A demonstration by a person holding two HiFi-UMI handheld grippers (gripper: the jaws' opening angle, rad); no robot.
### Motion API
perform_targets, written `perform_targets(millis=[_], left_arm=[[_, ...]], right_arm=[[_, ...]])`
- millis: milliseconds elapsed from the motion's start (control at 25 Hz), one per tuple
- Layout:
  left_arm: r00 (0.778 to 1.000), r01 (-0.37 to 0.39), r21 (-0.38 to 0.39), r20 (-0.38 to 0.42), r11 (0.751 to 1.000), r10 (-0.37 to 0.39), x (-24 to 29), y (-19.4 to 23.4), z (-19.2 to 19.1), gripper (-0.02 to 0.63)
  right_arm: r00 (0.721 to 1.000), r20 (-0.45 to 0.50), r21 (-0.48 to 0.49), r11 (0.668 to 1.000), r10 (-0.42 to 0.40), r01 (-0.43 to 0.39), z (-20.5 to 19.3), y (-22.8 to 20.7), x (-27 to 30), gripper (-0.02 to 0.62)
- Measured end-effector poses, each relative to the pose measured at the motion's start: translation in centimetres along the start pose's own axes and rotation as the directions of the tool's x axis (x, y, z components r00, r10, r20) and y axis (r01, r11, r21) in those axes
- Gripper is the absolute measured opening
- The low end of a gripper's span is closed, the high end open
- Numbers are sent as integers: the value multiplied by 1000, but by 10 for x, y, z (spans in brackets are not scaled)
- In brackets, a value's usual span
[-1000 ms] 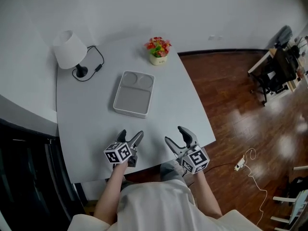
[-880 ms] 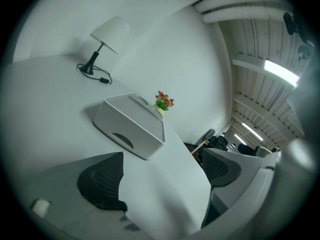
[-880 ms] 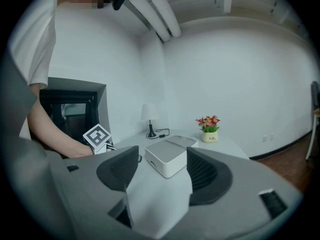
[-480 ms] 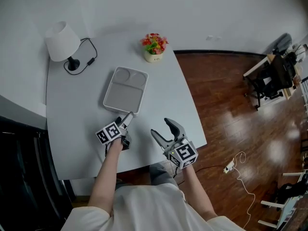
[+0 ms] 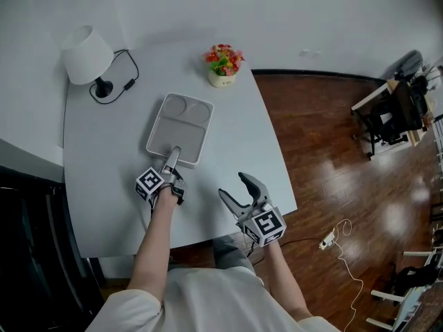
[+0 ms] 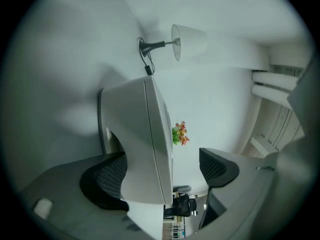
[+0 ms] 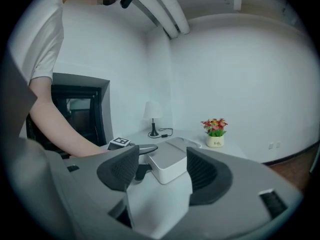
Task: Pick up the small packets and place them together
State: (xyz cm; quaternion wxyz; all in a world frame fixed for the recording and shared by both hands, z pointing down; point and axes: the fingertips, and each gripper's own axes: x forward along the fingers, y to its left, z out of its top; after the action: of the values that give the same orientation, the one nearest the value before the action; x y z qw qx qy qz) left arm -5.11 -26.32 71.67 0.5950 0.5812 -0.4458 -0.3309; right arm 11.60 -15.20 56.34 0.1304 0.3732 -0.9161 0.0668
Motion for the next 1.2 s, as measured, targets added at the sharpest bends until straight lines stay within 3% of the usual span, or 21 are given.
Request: perform_targets(millis=[200,320,1200], left_arm=[[999,23,-111,43,994,-18,-5,15,9,359],[999,20,-127,45,992,-15,-8,23,9,268],[999,28,-79,39,996,-25,-23,24,4,230]], right_arm=[[1000,-13,18,1000,-8,9,-7,-1,-2,290],[1000,-14,23,1000,-11,11,-7,-3,-2,290],[1000,-17,-26,1000,14,-15,5,17,5,290]])
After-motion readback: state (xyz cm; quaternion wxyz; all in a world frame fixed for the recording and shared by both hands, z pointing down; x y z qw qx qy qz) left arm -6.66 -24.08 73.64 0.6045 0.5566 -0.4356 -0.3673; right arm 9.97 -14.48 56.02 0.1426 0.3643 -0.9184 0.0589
